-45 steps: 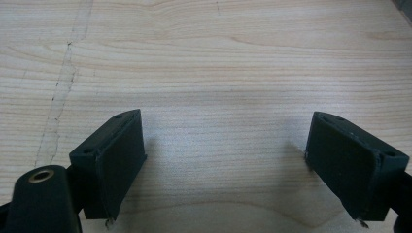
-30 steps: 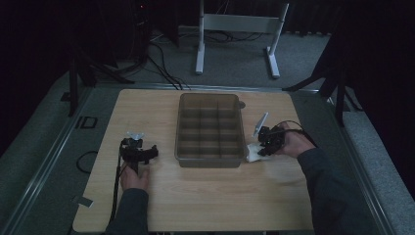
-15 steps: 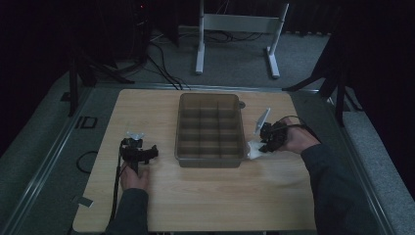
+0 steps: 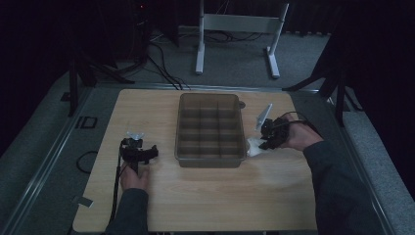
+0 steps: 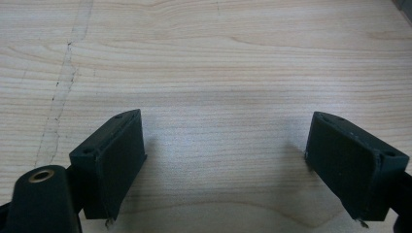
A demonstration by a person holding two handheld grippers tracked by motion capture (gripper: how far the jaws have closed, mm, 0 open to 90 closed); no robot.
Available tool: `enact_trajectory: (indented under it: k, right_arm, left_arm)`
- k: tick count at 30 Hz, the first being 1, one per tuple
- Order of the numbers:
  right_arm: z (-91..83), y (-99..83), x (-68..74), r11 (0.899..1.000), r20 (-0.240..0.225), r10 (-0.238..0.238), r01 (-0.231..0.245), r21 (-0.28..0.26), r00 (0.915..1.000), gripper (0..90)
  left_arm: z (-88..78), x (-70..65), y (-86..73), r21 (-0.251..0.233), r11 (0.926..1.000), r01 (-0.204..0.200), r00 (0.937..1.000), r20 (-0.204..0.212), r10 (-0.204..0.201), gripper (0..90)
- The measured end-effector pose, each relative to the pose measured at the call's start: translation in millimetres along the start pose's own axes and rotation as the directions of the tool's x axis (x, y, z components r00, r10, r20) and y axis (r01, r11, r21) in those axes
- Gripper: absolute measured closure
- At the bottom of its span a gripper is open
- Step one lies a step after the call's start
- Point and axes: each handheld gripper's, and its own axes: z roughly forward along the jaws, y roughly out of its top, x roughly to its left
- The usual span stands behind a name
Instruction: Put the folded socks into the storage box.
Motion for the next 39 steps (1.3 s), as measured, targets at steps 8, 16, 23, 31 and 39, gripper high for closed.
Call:
enact_trajectory:
  k: [8, 16, 23, 31, 39]
  right_arm:
    - [-6.8, 4.7, -0.2, 1.0, -0.005, -0.006, 0.006, -0.023, 1.0, 69.4]
    - [-9.2, 12.0, 0.8, 0.999, -0.012, -0.021, 0.02, -0.041, 0.9997, 69.4]
    - [-9.2, 18.6, 2.1, 0.998, -0.016, -0.032, 0.032, -0.046, 0.9993, 69.3]
    - [-8.7, 23.1, 2.8, 0.998, -0.02, -0.034, 0.033, -0.052, 0.9992, 69.3]
    - [-6.2, 30.4, 4.0, 0.998, -0.029, -0.046, 0.045, -0.053, 0.9985, 69.4]
  left_arm:
    - [0.0, 0.1, 0.0, 0.001, 1.0, -0.001, 1.0, 0.0, 0.001, 14.5]
    - [-0.1, 0.1, 0.1, 0.001, 1.0, -0.002, 1.0, 0.0, 0.002, 14.5]
    - [-0.1, 0.1, 0.1, 0.001, 1.0, -0.002, 1.0, 0.0, 0.002, 14.5]
    - [-0.1, 0.1, 0.1, 0.001, 1.0, -0.002, 1.0, 0.0, 0.002, 14.5]
    - [-0.1, 0.2, 0.1, 0.001, 1.0, -0.002, 1.0, 0.0, 0.002, 14.5]
